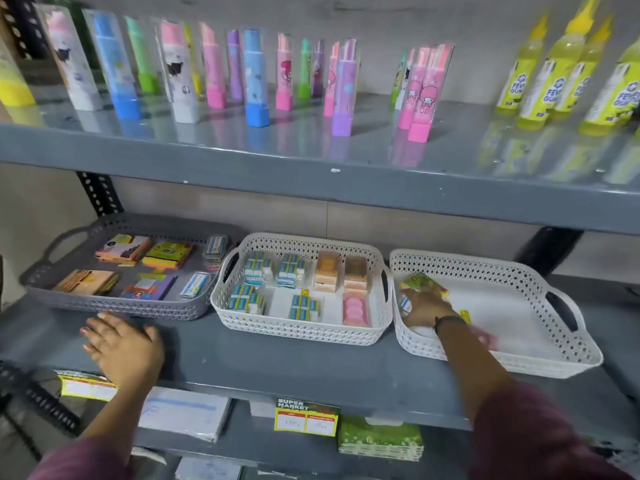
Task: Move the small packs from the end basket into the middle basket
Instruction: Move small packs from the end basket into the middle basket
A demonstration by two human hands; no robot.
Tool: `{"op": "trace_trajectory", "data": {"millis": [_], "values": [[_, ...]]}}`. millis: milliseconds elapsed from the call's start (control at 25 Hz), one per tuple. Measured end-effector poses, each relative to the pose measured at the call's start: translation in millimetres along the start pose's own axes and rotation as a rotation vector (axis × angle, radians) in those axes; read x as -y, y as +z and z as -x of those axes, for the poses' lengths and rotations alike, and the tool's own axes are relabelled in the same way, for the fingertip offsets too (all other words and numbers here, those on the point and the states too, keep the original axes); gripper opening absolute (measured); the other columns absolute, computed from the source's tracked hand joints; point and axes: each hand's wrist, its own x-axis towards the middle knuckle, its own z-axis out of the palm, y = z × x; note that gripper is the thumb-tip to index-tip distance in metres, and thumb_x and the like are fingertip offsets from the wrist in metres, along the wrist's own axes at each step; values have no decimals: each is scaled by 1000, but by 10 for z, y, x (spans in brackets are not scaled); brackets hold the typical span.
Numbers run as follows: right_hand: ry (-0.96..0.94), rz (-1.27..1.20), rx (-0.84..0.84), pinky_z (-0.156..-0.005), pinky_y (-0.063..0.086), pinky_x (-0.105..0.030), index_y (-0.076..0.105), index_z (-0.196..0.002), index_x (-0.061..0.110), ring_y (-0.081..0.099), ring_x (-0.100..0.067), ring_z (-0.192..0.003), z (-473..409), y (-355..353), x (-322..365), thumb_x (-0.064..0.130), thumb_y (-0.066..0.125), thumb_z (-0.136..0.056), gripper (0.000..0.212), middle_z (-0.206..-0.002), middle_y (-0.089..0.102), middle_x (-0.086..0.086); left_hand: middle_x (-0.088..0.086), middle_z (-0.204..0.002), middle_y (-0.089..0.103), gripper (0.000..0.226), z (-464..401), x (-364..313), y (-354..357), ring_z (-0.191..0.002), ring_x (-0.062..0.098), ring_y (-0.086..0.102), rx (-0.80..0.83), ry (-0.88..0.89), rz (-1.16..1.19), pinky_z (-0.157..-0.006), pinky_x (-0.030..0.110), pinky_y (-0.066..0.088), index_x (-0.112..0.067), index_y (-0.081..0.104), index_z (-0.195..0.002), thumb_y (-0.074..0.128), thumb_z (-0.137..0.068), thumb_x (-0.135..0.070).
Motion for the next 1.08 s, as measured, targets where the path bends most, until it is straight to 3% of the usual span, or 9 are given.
{"op": "trace_trajectory", "data": {"millis": [160,280,400,520,680,760,840,960,1080], "values": [[15,-22,-169,-103,45,-39,49,-135,26,33,-33,-135,-90,185,1,18,59,-86,50,-143,38,-13,30,-155,10,72,-50,24,76,-145,40,5,51,-9,-96,-118,50,4,9,11,-146,41,-92,-28],[28,-117,-285,-105,43,-35,61,-121,18,34,-35,-132,-168,284,-29,12,64,-82,40,-139,40,-16,28,-155,13,71,-49,20,118,-146,38,6,79,-15,-165,-118,49,4,8,14,-146,43,-93,-30],[76,-142,-276,-105,39,-30,65,-109,16,39,-32,-131,-161,232,-19,15,66,-78,30,-135,45,-16,25,-156,13,70,-57,-15,80,-146,36,7,133,-18,-217,-118,47,4,6,17,-146,38,-93,-35],[198,-191,-284,-96,35,-28,67,-106,21,41,-33,-126,-48,131,24,24,71,-73,34,-127,52,-14,24,-157,12,71,-44,-27,42,-146,35,7,169,-19,-238,-118,46,2,5,17,-147,34,-93,-38],[328,-364,-582,-91,40,-34,62,-115,14,35,-39,-125,248,0,315,20,75,-68,49,-133,43,-21,24,-157,10,72,-7,-76,-9,-146,35,5,206,4,-208,-119,46,1,5,15,-147,34,-93,-39],[247,-393,-769,-92,32,-32,67,-105,12,40,-38,-124,365,-124,686,23,77,-66,42,-125,53,-22,24,-157,8,73,-3,-75,-42,-146,35,3,238,8,-208,-119,47,1,5,13,-147,34,-93,-39],[92,-399,-846,-97,33,-36,71,-97,11,49,-35,-119,421,-247,1196,32,76,-65,38,-110,66,-18,24,-157,5,74,-23,-62,-74,-147,34,1,271,16,-223,-119,47,0,5,10,-147,33,-93,-41],[-213,-449,-728,-96,41,-32,72,-96,13,59,-29,-110,435,-283,2193,29,78,-62,38,-103,72,-10,24,-158,-1,77,-60,-65,-122,-147,34,-4,345,16,-244,-118,48,-1,4,5,-148,30,-93,-44],[-482,-454,-490,-97,40,-29,72,-103,15,59,-26,-111,351,-172,3146,21,80,-59,45,-111,69,-8,23,-158,-6,79,-117,-77,-151,-146,34,-8,423,10,-249,-118,48,-2,3,1,-148,28,-93,-48]]}}
